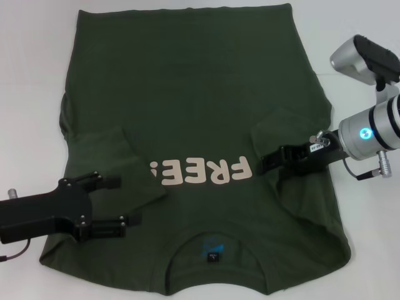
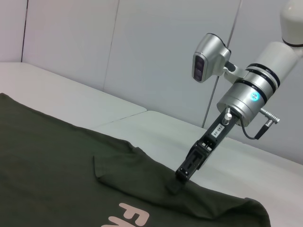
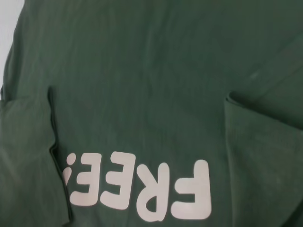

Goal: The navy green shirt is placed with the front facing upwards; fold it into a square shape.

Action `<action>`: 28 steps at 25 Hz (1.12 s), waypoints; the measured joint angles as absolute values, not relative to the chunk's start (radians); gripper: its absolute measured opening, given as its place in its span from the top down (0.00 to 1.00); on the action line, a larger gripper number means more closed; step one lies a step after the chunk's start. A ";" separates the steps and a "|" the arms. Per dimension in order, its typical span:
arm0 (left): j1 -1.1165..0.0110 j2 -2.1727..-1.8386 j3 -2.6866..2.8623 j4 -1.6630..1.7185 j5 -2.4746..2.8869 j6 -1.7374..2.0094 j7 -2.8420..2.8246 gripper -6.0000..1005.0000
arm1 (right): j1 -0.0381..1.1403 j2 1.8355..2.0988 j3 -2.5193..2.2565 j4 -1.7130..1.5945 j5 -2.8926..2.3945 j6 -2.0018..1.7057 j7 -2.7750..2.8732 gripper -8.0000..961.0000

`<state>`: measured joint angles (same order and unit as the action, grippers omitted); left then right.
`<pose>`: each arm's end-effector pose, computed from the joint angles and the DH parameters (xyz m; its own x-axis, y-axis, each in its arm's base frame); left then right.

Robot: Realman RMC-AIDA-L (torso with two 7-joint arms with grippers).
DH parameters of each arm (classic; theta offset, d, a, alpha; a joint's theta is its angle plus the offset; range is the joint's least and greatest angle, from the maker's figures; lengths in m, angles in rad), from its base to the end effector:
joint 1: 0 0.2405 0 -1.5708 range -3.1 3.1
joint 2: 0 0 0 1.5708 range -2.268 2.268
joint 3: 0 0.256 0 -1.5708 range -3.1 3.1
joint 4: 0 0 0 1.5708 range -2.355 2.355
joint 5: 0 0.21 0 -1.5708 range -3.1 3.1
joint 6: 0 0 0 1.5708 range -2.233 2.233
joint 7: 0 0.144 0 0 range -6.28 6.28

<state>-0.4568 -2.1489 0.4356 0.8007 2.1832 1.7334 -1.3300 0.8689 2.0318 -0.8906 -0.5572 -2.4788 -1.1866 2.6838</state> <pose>-0.2836 0.2931 0.0150 0.7801 0.3366 0.5274 0.4804 -0.8623 -0.1603 0.2312 0.4140 -0.0267 0.2255 -0.9495 -0.2182 -0.9574 -0.1745 -0.2301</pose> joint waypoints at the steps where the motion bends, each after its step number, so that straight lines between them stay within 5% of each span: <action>1: -0.457 -2.149 0.436 0.801 2.183 1.733 -1.330 0.06 | 0.868 2.034 -0.891 -0.557 -2.479 -1.185 2.684 0.29; 17: -0.464 -2.149 0.436 0.801 2.185 1.733 -1.331 0.06 | 0.864 2.031 -0.898 -0.568 -2.476 -1.176 2.686 0.29; 28: -0.466 -2.147 0.436 0.801 2.185 1.733 -1.342 0.06 | 0.858 1.993 -0.898 -0.584 -2.479 -1.135 2.701 0.29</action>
<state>-0.4662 -2.1468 0.4356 0.8007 2.1850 1.7330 -1.3419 0.8582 1.9926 -0.8984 -0.5840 -2.4788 -1.1354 2.7010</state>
